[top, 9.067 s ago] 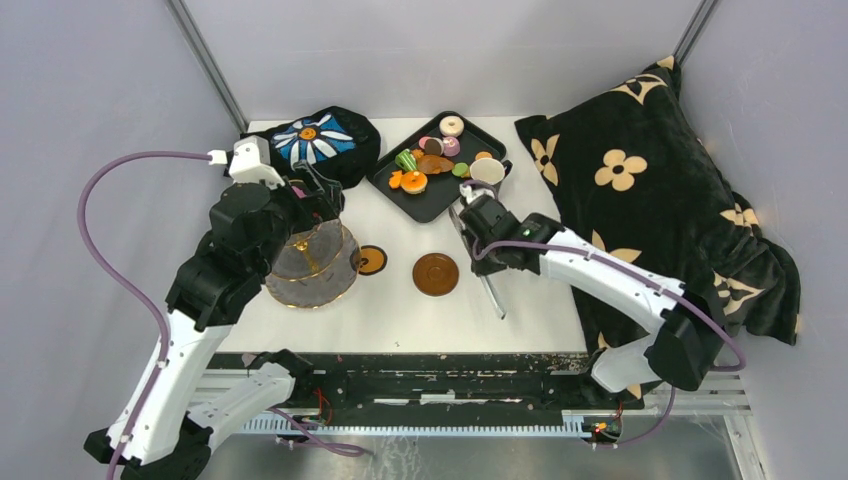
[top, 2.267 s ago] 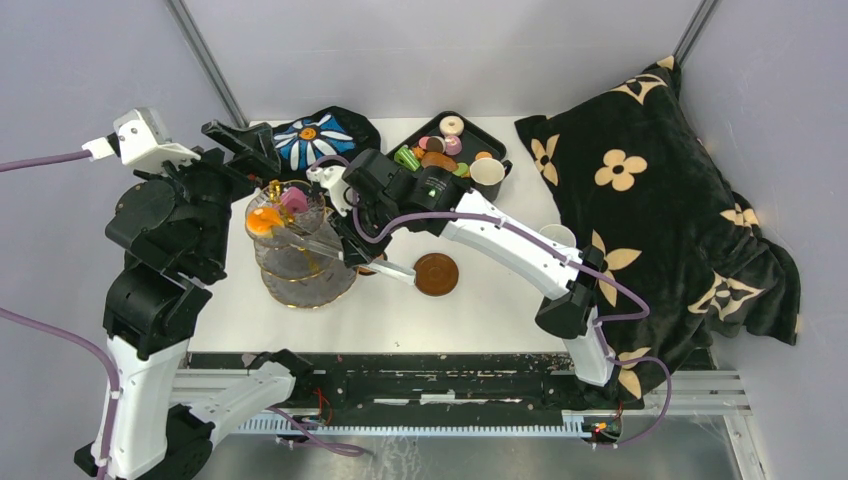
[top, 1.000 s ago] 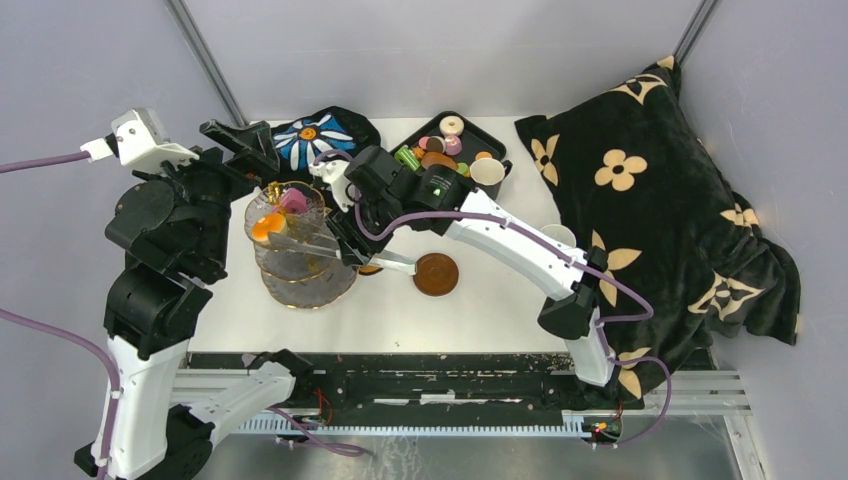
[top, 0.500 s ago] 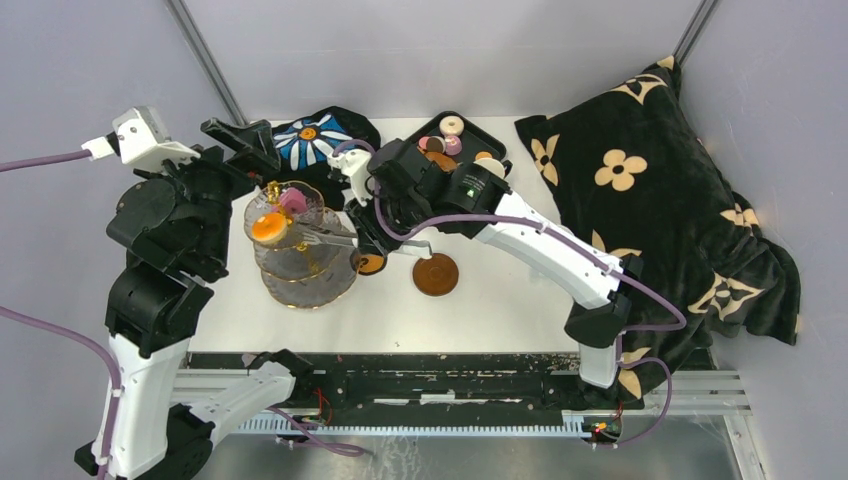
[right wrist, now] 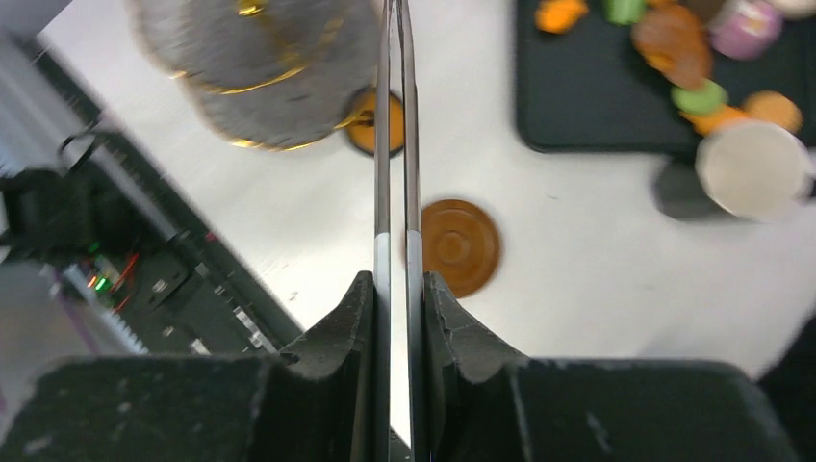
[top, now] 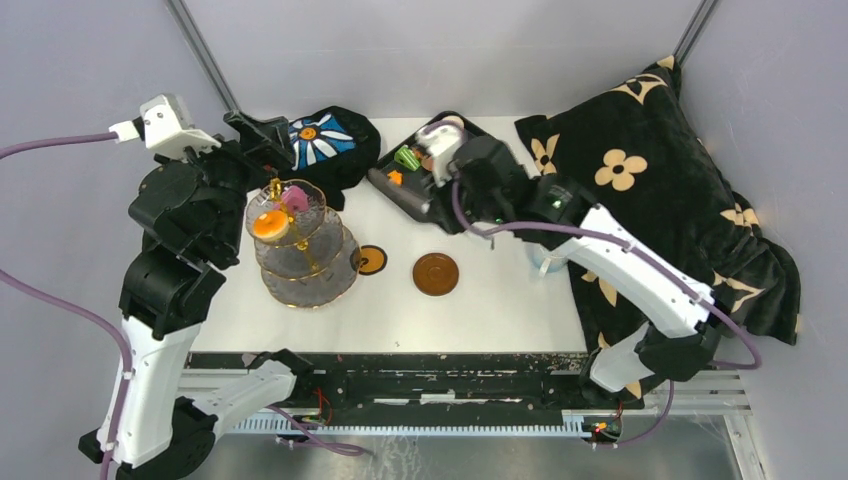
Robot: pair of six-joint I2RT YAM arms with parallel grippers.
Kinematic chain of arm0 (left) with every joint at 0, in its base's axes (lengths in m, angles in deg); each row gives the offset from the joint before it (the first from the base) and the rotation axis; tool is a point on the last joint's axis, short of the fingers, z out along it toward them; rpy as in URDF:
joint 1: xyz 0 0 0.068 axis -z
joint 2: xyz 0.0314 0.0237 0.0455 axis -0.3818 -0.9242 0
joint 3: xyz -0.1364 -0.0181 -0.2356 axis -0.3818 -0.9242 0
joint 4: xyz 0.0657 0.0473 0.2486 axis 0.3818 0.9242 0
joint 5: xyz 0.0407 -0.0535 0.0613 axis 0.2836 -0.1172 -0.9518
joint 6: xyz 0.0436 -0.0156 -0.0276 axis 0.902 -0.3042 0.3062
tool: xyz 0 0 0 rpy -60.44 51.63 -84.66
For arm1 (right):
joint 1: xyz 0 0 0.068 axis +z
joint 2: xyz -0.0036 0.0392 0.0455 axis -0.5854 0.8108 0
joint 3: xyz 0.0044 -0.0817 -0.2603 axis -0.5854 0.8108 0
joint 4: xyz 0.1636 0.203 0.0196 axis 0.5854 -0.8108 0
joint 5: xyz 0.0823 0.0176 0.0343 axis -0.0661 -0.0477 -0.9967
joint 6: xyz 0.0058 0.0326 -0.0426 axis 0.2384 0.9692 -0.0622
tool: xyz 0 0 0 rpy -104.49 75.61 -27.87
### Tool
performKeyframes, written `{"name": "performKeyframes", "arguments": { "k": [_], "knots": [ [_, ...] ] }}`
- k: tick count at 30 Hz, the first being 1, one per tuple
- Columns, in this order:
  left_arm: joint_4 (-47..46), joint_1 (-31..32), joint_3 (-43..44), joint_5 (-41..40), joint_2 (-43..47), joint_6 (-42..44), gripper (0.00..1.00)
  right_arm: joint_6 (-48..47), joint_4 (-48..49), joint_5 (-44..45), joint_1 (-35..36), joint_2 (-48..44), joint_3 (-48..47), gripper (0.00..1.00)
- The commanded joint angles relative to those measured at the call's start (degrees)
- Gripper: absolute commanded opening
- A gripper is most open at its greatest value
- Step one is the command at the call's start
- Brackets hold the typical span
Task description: Serve the afternoon tea
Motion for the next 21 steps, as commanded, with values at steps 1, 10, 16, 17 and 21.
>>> {"name": "performKeyframes", "arguments": {
  "k": [1,10,16,17,21],
  "knots": [
    [-2.7,0.2,0.0,4.0,-1.0,1.5,0.99,3.2,6.9,2.7,-11.1,-3.7,6.9,0.05],
    [-2.4,0.2,0.3,7.6,-2.4,3.1,0.99,1.6,8.1,-4.0,-19.5,10.7,3.7,0.16],
    [-4.3,0.1,-2.4,11.8,-1.0,3.3,0.99,0.7,7.0,-4.6,-21.6,25.8,-9.0,0.23],
    [-4.2,0.1,-2.3,11.6,-1.0,3.5,0.99,0.6,6.8,-4.2,-21.8,27.9,-11.3,0.23],
    [-4.2,0.2,-2.3,10.7,-1.2,4.8,0.99,0.2,5.3,-1.9,-22.4,35.4,-20.5,0.26]
  ]
}}
